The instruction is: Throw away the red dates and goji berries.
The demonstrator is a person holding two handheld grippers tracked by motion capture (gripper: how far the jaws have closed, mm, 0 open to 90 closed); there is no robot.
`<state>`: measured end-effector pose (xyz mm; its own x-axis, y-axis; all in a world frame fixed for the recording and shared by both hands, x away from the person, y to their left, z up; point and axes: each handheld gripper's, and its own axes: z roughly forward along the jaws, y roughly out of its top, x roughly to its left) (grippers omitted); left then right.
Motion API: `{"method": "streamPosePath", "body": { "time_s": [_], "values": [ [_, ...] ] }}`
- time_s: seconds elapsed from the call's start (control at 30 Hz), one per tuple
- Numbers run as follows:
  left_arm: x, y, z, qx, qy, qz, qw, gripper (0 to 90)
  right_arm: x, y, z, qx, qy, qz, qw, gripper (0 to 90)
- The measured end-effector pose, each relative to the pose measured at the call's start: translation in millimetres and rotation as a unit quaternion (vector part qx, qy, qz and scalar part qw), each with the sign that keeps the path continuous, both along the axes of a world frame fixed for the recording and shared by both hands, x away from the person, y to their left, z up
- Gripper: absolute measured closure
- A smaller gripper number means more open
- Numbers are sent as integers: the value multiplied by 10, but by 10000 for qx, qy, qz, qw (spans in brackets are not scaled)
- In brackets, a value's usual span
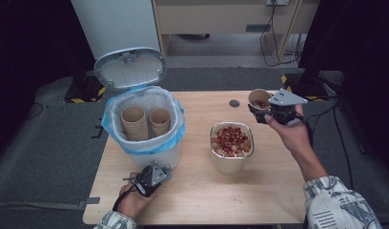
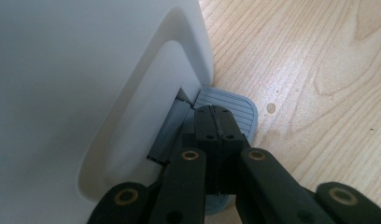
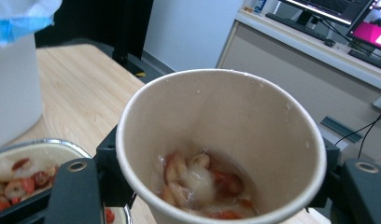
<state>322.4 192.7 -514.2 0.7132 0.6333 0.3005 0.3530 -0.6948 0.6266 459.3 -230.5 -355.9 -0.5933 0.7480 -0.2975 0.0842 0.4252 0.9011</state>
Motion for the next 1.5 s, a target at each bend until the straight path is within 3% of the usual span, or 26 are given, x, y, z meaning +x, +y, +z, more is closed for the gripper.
{"method": "streamPosePath", "body": {
  "time_s": [0.13, 0.17, 0.4, 0.57, 0.83, 1.0, 1.2, 1.33, 1.5],
  "values": [
    [-1, -1, 0, 9, -4, -3, 10000, 897, -13, 7, -5, -39, -65, 29, 10000, 311],
    [-1, -1, 1, 11, -3, -3, 10000, 897, -22, 27, -5, -181, -129, 54, 9997, 311],
    [-1, -1, 0, 6, -2, -2, 10000, 897, -55, 88, 22, -381, -332, 230, 9985, 312],
    [0, 0, 1, 9, 4, -1, 10000, 897, -100, 173, 41, -827, -626, 310, 9941, 313],
    [0, 0, 1, 2, 5, 1, 10000, 897, -124, 215, 20, -1240, -777, 353, 9886, 313],
    [1, 0, 1, 2, 5, 2, 10000, 897, -115, 179, 22, -1260, -748, 278, 9888, 313],
    [0, 0, 1, 0, 6, 3, 10000, 897, -129, 228, 16, -1409, -761, 411, 9862, 313],
    [0, 1, 1, -4, 9, 4, 10000, 897, -126, 193, 24, -1389, -754, 343, 9868, 313],
    [0, -1, 1, 5, 6, 5, 10000, 897, -149, 212, 32, -1512, -830, 353, 9844, 313]
  ]
}}
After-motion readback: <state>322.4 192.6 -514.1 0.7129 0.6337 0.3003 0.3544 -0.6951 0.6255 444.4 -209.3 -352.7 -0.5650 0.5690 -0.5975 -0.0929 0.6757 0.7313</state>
